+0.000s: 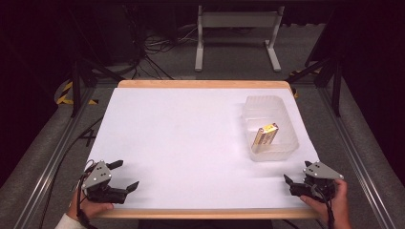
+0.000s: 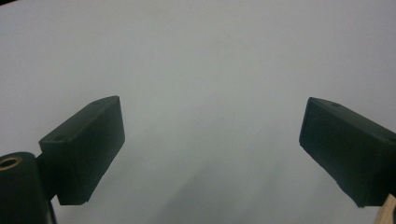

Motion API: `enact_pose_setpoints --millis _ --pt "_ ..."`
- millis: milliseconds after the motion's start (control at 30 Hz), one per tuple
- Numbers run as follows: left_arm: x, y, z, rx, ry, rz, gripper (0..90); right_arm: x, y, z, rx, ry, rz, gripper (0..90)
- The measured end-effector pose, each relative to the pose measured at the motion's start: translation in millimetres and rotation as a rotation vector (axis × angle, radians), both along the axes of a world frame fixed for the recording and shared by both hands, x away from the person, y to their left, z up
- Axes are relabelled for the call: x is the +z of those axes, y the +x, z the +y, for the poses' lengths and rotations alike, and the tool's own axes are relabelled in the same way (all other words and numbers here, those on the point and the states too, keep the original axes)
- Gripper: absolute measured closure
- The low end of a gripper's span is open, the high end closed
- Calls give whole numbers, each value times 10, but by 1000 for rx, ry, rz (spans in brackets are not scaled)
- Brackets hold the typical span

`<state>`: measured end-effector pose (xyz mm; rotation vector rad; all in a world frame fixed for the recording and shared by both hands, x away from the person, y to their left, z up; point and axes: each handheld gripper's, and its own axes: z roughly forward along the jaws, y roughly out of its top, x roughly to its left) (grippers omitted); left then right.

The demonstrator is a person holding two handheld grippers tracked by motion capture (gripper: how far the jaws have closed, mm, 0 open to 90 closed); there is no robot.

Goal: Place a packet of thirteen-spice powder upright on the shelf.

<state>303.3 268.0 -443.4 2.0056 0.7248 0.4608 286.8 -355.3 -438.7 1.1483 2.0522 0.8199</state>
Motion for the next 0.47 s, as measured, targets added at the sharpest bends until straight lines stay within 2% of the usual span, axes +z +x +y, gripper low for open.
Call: enact_pose_setpoints --millis 33,233,467 --pt "4 3 11 1 -8 1 75 0 0 2 2 5 0 130" --pt "-2 11 -10 1 6 0 75 -2 -4 18 6 -1 3 127" --pt "0 13 -19 1 12 -3 75 0 6 -15 -31 31 1 115"
